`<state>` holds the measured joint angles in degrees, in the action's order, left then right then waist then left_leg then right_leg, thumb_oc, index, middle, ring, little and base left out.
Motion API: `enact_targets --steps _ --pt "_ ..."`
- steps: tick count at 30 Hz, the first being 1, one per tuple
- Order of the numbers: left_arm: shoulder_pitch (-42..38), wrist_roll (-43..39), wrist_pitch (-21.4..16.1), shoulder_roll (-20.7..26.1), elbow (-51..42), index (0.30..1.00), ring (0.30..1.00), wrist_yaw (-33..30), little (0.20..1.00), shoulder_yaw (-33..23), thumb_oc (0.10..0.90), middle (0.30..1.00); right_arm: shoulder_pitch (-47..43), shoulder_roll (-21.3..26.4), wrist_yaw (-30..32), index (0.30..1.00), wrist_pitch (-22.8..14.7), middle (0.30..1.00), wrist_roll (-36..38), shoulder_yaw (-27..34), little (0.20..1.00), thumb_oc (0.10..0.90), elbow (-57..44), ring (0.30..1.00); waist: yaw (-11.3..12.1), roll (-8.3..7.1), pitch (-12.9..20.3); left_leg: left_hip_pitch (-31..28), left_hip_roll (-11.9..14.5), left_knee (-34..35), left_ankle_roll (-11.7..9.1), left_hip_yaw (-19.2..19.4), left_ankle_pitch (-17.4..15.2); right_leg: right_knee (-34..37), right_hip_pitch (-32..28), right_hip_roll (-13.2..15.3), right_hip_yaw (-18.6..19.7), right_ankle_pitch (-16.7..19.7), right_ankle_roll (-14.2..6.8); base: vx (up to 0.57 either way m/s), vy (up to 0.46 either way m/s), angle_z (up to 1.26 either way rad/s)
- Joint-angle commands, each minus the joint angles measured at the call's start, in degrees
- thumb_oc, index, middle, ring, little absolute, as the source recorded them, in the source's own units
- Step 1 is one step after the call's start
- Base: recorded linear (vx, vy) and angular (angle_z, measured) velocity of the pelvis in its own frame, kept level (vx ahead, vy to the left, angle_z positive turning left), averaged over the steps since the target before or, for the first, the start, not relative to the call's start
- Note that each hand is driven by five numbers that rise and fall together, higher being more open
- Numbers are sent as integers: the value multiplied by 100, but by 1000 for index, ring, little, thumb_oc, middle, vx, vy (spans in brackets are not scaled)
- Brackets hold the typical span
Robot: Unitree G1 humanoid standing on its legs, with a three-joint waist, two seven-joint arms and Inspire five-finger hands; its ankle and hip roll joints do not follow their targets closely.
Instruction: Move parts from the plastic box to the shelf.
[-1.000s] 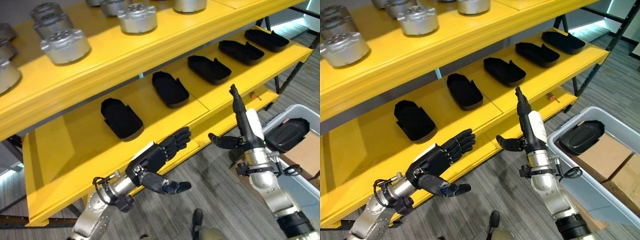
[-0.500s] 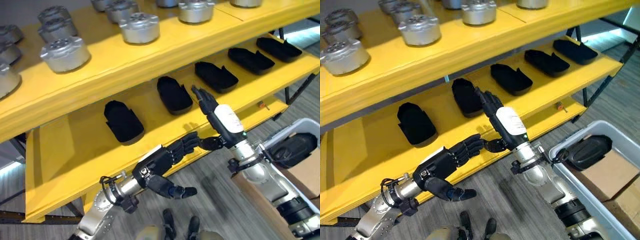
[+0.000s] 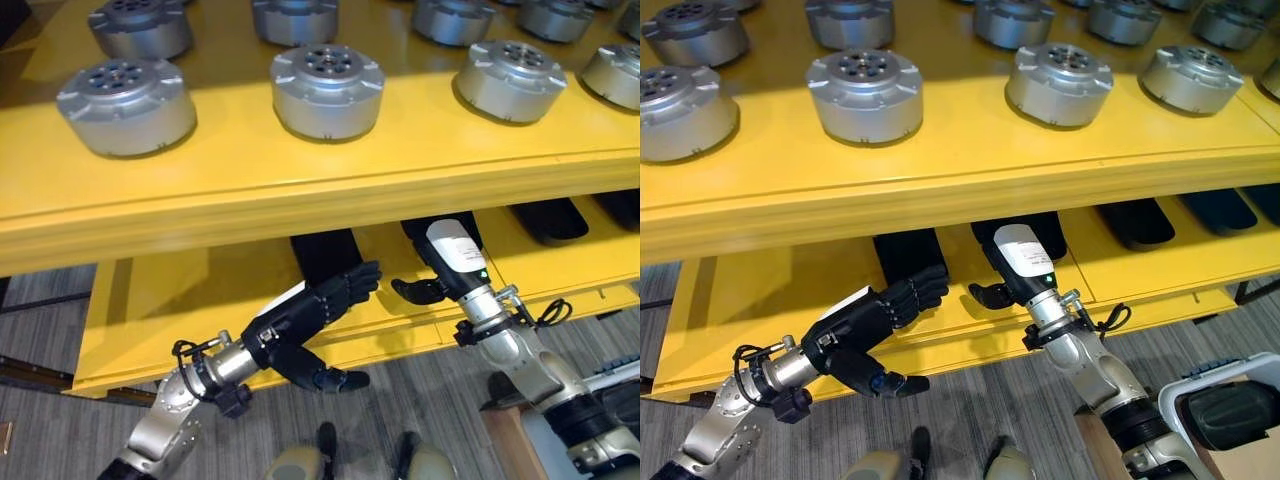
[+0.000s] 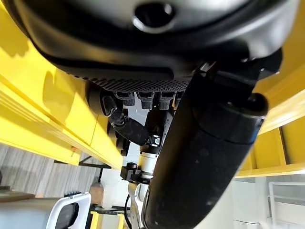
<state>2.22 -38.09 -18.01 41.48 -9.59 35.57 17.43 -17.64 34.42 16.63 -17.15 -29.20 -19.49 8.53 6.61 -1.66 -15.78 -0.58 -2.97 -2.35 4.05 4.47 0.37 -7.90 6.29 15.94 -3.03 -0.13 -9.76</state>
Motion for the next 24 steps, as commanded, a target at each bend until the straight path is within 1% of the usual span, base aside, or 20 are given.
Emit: enact_targets --steps 1,3,4,6,7,8,10,11,12,14,15,18,20,24 --pt "-367 -441 -580 -360 -789 1000 1000 -31 1000 -210 900 1000 -868 326 205 1000 98 1000 307 199 1000 900 -508 1000 -182 86 381 -72 713 379 -461 -176 20 220 -515 -607 -518 126 227 39 -137 31" --pt "-411 -461 -575 -433 -776 1000 1000 -72 1000 -194 900 1000 -894 376 173 1000 164 1000 258 164 1000 900 -457 1000 -148 62 429 -31 777 430 -530 -178 90 396 -611 -617 -615 145 262 21 -116 12" --pt "-404 -481 -558 -480 -813 1000 1000 -65 1000 -214 900 1000 -958 407 226 1000 254 1000 215 122 1000 900 -368 1000 -120 53 429 8 821 451 -598 -165 125 514 -675 -629 -670 139 298 3 -77 -8" --pt "-401 -443 -538 -497 -839 1000 1000 -74 1000 -223 900 1000 -1026 424 420 1000 400 1000 75 79 1000 900 -318 1000 -101 55 421 31 848 464 -634 -168 152 580 -718 -636 -709 138 313 -14 -62 -9" --pt "-388 -425 -492 -508 -894 1000 1000 -72 1000 -231 900 1000 -1083 428 649 1000 548 1000 -212 89 1000 900 -313 1000 -91 62 411 40 883 487 -662 -168 183 642 -760 -635 -744 144 325 -20 -64 -2" --pt "-368 -430 -499 -502 -913 1000 1000 -74 1000 -229 900 1000 -1089 432 805 1000 585 1000 -516 105 1000 900 -324 1000 -92 68 408 38 907 496 -677 -161 194 666 -780 -634 -763 143 329 -17 -53 -6" --pt "-338 -434 -512 -509 -938 1000 1000 -92 1000 -210 900 1000 -1082 448 957 1000 631 1000 -819 109 1000 900 -345 1000 -92 79 416 31 936 505 -695 -146 203 700 -811 -633 -784 138 338 1 -33 -10" --pt "-317 -429 -525 -508 -947 1000 1000 -125 1000 -204 900 1000 -1077 487 1015 1000 776 1000 -994 100 1000 900 -376 1000 -94 85 428 18 957 511 -708 -136 206 730 -841 -635 -797 138 343 15 -37 0" --pt "-301 -442 -526 -505 -953 1000 1000 -138 1000 -202 900 1000 -1069 526 1064 1000 894 1000 -1079 82 1000 900 -386 1000 -95 87 448 2 971 520 -715 -128 207 752 -870 -636 -805 135 346 22 -33 -2" --pt "-252 -474 -540 -501 -963 1000 1000 -118 1000 -184 900 1000 -1046 603 1227 1000 1004 1000 -1148 62 1000 900 -365 1000 -104 89 480 -32 994 526 -727 -118 211 779 -925 -645 -810 124 354 34 -34 -4" --pt "-217 -469 -549 -448 -983 1000 1000 -130 1000 -167 900 1000 -1002 660 1150 1000 1109 1000 -1098 83 1000 900 -326 1000 -124 94 514 -63 1027 534 -743 -114 212 770 -955 -656 -821 95 361 29 -33 -3" --pt "-200 -506 -556 -394 -1001 1000 1000 -158 1000 -154 900 1000 -976 729 1051 1000 1123 1000 -953 40 1000 900 -232 1000 -135 102 545 -95 1048 550 -760 -121 218 768 -985 -664 -829 66 379 15 -23 -4" --pt "-210 -574 -524 -350 -1004 1000 1000 -134 1000 -156 900 1000 -988 787 814 1000 1117 1000 -830 -25 1000 900 -142 1000 -135 107 573 -113 1067 548 -775 -130 224 778 -1020 -657 -843 54 383 9 -28 -3" --pt "-265 -604 -463 -292 -988 1000 1000 -128 1000 -121 900 1000 -1180 825 552 1000 1077 1000 -789 -222 1000 900 141 1000 -118 110 597 -155 1087 588 -798 -145 244 821 -1066 -655 -853 59 383 0 0 0"
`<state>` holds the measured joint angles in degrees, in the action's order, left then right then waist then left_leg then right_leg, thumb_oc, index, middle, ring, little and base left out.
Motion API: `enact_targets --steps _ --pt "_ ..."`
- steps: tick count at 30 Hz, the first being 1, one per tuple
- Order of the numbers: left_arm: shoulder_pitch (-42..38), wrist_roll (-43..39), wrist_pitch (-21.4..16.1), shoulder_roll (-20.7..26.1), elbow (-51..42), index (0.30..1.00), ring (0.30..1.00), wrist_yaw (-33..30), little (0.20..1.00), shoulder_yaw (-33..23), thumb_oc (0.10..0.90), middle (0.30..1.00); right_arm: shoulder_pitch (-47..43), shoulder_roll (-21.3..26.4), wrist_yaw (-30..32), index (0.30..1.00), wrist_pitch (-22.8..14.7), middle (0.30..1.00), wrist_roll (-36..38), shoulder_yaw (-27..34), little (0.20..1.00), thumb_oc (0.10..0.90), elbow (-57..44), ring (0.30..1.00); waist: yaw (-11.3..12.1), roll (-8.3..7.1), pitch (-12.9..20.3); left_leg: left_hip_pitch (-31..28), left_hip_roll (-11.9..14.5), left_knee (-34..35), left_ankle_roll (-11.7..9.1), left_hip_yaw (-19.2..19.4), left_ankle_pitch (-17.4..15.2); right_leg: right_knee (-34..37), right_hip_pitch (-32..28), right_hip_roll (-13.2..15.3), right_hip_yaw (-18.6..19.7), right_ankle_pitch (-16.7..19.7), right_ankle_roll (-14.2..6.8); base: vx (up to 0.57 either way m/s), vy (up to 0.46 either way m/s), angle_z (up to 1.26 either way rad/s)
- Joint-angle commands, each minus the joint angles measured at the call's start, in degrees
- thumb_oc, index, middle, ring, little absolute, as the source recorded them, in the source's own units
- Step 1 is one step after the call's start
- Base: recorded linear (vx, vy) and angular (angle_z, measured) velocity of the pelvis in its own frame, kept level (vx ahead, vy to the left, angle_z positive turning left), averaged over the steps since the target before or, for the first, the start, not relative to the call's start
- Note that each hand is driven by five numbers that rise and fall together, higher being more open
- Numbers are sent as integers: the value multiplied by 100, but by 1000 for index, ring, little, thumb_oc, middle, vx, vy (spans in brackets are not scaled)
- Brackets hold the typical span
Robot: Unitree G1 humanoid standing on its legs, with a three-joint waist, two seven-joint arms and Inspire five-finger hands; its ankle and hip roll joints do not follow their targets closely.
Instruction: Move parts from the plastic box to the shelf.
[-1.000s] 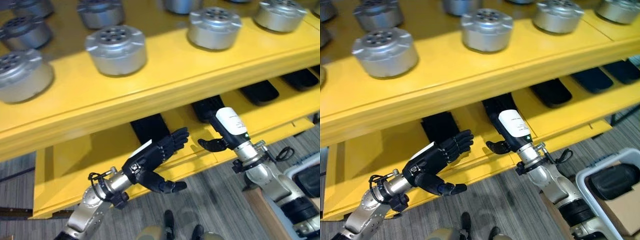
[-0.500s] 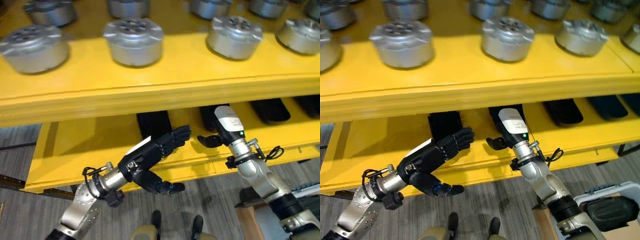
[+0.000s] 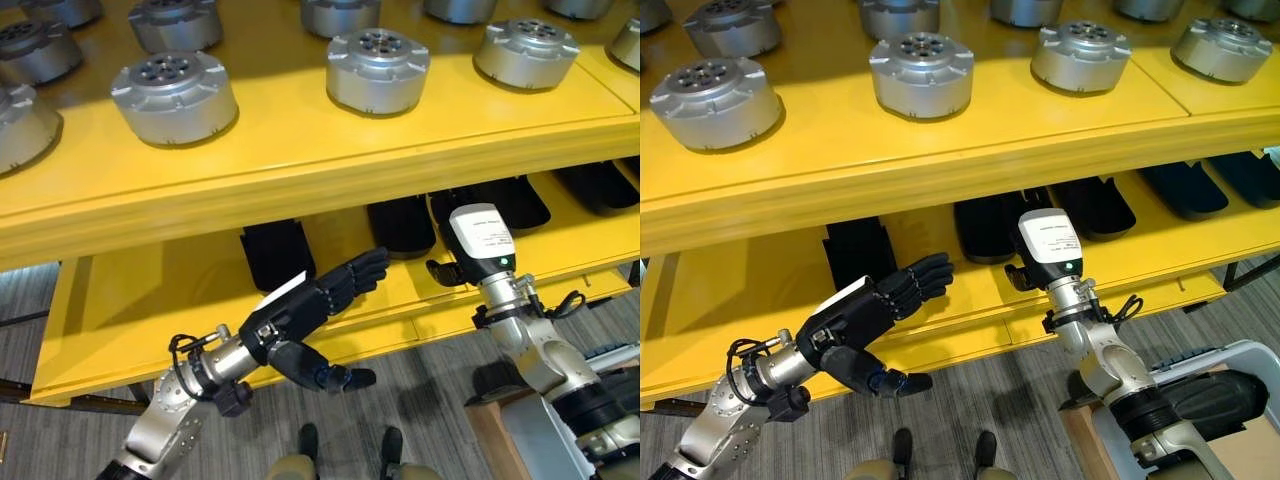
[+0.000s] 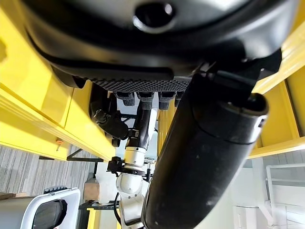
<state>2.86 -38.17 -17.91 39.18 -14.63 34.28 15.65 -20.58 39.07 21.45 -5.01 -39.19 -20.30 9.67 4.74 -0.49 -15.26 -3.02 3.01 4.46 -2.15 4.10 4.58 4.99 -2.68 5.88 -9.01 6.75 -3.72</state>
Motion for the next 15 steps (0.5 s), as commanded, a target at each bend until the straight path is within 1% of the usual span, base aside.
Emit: enact_targets --steps 1,7,9,15 --pt "-338 -604 -470 -54 -480 1000 1000 1 1000 59 900 1000 -923 363 20 1000 -141 1000 210 -168 1000 900 54 1000 69 -7 544 86 493 -89 -182 -109 -173 -464 -172 350 -256 -626 -221 0 0 0" --pt "-359 -629 -337 -51 -461 1000 1000 41 1000 30 900 1000 -1221 377 -488 1000 -48 1000 386 -424 1000 900 311 1000 128 -9 577 26 511 -20 -208 -122 -146 -348 -252 351 -297 -582 -228 4 -6 2" --pt "-362 -638 -318 -62 -415 1000 1000 85 1000 23 900 1000 -1325 364 -716 1000 147 1000 495 -539 1000 900 417 1000 159 -15 584 20 519 -12 -219 -127 -137 -315 -269 348 -318 -567 -228 4 -21 5" --pt "-398 -580 -238 -111 -384 1000 1000 196 1000 11 900 1000 -1503 317 -919 1000 336 1000 450 -715 1000 900 844 1000 237 -20 570 27 512 2 -225 -165 -125 -302 -286 345 -369 -562 -220 -2 -5 1"
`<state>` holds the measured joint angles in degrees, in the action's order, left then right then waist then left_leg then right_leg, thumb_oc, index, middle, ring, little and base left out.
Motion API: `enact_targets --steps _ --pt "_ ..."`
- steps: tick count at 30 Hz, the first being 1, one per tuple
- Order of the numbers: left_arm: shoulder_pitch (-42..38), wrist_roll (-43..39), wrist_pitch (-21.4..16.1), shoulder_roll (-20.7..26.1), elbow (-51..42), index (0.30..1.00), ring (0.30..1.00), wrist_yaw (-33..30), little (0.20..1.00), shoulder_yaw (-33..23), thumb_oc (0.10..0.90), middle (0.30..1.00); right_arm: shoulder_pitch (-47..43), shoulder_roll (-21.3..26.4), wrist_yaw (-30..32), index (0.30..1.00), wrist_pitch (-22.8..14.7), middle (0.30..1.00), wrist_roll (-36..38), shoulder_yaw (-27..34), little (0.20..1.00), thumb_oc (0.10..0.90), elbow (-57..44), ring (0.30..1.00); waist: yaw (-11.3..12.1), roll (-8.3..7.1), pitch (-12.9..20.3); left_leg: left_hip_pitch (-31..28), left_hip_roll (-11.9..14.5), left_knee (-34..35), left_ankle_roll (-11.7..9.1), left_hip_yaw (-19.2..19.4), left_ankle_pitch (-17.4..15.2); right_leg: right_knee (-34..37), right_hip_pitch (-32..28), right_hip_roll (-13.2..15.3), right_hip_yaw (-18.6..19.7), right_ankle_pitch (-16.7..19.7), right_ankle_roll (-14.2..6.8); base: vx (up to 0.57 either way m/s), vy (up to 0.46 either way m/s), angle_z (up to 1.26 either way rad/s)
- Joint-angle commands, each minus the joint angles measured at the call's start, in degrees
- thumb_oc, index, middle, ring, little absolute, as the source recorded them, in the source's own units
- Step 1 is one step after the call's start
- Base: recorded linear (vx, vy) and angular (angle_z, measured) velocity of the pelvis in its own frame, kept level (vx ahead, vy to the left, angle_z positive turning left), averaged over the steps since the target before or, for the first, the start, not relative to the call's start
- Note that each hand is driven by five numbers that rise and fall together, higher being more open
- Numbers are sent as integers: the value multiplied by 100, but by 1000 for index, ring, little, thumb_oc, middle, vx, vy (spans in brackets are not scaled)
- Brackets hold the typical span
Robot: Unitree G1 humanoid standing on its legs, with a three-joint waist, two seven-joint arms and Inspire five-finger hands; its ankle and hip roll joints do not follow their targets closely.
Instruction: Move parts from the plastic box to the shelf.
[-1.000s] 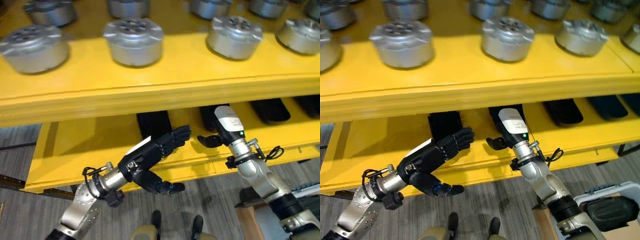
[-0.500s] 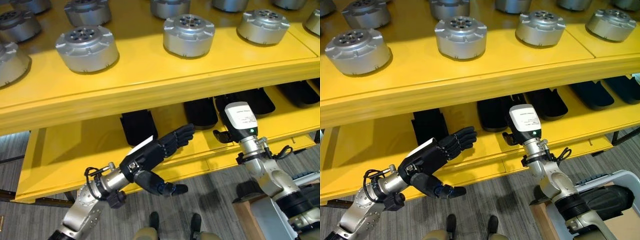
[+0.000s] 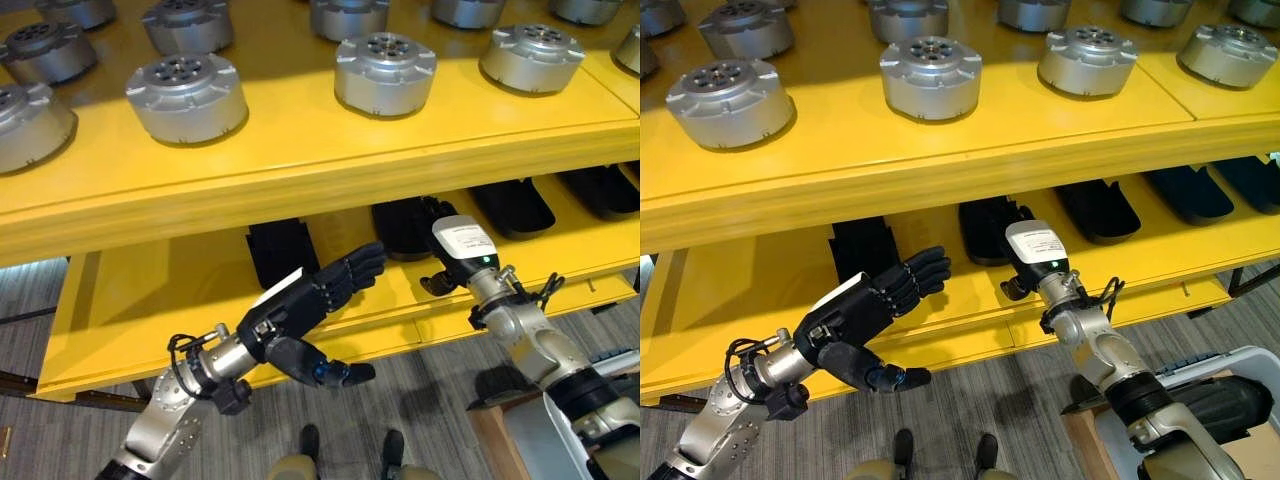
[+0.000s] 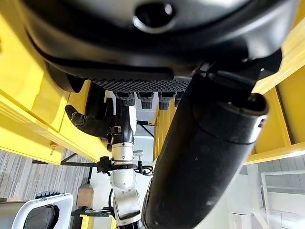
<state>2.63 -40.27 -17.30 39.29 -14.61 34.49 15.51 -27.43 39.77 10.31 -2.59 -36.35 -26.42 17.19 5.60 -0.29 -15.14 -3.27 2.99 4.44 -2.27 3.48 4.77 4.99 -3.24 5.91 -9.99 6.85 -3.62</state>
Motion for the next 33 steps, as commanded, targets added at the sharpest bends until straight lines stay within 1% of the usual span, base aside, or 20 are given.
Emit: enact_targets --steps 1,5,6,11,17,25,31,33 --pt "-371 -363 -303 -124 -374 1000 1000 190 1000 26 900 1000 -838 235 170 1000 139 1000 195 -134 1000 900 135 1000 157 -40 560 49 517 5 -216 -104 -140 -303 -236 342 -279 -574 -229 -3 -13 6" --pt "-398 -366 -282 -129 -322 1000 1000 221 1000 5 900 1000 -949 167 98 1000 225 1000 152 -205 1000 900 365 1000 183 -29 575 26 523 9 -221 -117 -143 -303 -267 342 -301 -585 -224 14 -8 6" --pt "-396 -385 -252 -126 -330 1000 1000 275 1000 -26 900 1000 -985 168 -6 1000 274 1000 150 -212 1000 900 502 1000 210 -22 573 24 519 2 -221 -132 -146 -311 -281 348 -318 -591 -223 9 -10 3" --pt "-448 -386 -172 -160 -296 1000 1000 406 1000 -32 900 1000 -1202 112 -117 1000 403 1000 74 -386 1000 900 964 1000 289 -8 575 5 508 0 -220 -178 -149 -332 -316 357 -372 -609 -208 1 -1 1" --pt "-506 -402 -96 -198 -249 1000 1000 531 1000 -49 900 1000 -1437 26 -117 1000 455 1000 -146 -582 1000 900 1451 1000 381 5 583 0 488 -26 -219 -238 -156 -396 -352 365 -427 -657 -194 17 -2 5" --pt "-488 -439 -77 -192 -254 1000 1000 645 1000 -50 900 1000 -1535 27 27 1000 497 1000 -674 -699 1000 900 1596 1000 445 33 580 9 459 -64 -201 -311 -174 -468 -366 373 -451 -697 -181 10 0 3" --pt "-459 -457 -62 -181 -248 1000 1000 703 1000 -61 900 1000 -1546 4 -45 1000 593 1000 -679 -822 1000 900 1694 1000 484 41 580 -10 446 -74 -190 -330 -188 -478 -401 384 -473 -707 -185 15 0 2" --pt "-450 -470 -81 -171 -219 1000 1000 760 1000 -61 900 1000 -1569 -24 -27 1000 612 1000 -850 -887 1000 900 1765 1000 506 44 579 -9 435 -85 -187 -343 -192 -486 -413 390 -492 -711 -188 29 5 4"
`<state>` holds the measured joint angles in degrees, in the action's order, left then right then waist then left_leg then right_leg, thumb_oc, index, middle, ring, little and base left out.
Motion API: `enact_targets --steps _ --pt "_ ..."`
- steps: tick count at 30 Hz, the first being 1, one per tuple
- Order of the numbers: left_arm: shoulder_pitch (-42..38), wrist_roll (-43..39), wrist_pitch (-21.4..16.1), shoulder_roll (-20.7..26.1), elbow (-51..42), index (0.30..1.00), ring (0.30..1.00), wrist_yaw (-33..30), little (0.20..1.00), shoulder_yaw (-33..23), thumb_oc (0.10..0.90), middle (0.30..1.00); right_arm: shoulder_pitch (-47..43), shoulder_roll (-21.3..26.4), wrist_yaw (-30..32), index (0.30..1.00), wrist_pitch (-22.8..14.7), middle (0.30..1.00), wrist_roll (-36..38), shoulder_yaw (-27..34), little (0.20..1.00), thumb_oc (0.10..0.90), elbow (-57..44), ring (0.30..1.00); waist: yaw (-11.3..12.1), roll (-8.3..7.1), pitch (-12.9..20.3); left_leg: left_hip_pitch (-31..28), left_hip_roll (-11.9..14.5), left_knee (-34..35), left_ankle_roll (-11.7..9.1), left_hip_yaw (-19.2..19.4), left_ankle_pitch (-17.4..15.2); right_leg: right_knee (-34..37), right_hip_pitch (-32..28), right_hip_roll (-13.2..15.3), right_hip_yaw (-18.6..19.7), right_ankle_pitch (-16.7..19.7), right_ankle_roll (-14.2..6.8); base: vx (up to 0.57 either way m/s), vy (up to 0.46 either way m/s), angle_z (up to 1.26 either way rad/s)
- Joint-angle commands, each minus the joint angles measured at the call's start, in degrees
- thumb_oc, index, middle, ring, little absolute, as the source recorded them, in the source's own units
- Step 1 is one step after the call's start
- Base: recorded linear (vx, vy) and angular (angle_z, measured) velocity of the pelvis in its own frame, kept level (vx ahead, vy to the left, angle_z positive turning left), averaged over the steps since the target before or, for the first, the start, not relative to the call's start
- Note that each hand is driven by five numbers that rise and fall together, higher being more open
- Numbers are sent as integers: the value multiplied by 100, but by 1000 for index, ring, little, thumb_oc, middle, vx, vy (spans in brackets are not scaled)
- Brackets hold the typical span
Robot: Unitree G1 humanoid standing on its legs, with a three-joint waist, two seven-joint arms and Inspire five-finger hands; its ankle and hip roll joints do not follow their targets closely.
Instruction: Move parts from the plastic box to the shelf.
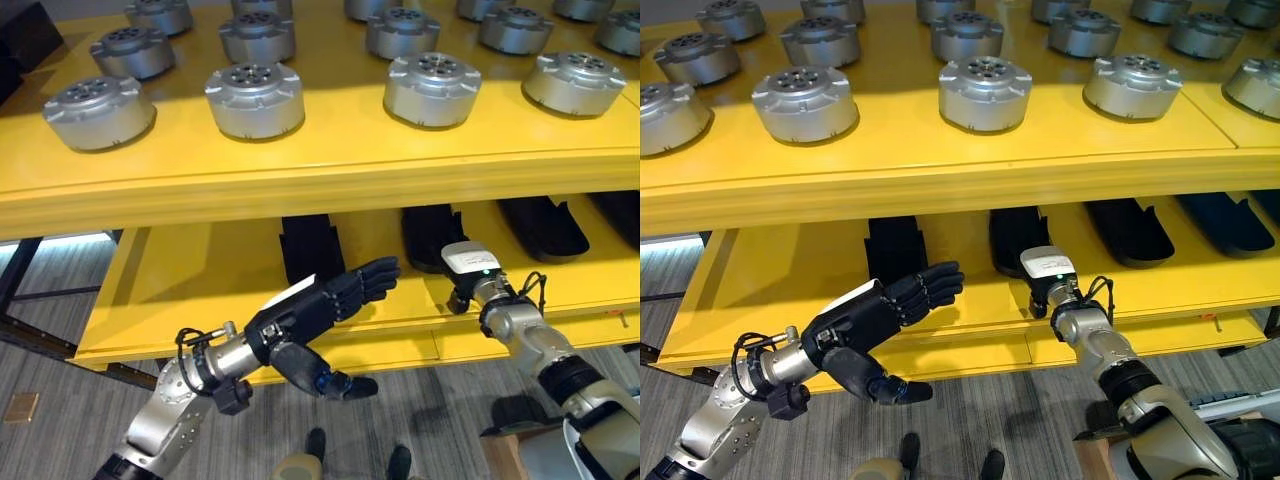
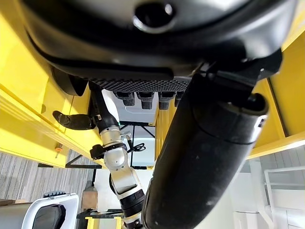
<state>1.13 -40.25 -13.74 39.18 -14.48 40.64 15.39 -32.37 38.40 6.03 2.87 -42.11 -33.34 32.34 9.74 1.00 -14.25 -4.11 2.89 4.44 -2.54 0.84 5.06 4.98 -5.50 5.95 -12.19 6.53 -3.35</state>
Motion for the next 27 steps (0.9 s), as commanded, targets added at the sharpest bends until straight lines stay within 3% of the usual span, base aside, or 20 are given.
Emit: enact_targets --steps 1,5,8,27 --pt "-301 -487 -426 -165 -235 1000 1000 176 1000 -46 900 1000 -1118 116 370 1000 119 1000 -502 -250 1000 900 347 1000 116 -83 489 78 437 -95 -159 -95 -226 -495 -194 392 -290 -685 -213 27 7 4" --pt "-283 -515 -385 -160 -259 1000 1000 252 1000 -76 900 1000 -1168 167 50 1000 503 1000 -980 -408 1000 900 554 1000 155 -89 485 90 428 -105 -158 -105 -229 -505 -197 398 -318 -688 -214 10 1 9" --pt "-276 -548 -406 -130 -268 1000 1000 279 1000 -58 900 1000 -1215 221 -8 1000 588 1000 -1229 -585 1000 900 573 1000 182 -103 484 103 425 -104 -157 -111 -216 -501 -197 395 -336 -682 -225 3 -4 5" --pt "-259 -523 -334 -188 -269 1000 1000 345 1000 -51 900 1000 -1313 235 -253 1000 658 1000 -1577 -766 1000 900 671 1000 233 -140 484 110 422 -142 -148 -154 -224 -546 -203 381 -347 -703 -215 0 0 0"
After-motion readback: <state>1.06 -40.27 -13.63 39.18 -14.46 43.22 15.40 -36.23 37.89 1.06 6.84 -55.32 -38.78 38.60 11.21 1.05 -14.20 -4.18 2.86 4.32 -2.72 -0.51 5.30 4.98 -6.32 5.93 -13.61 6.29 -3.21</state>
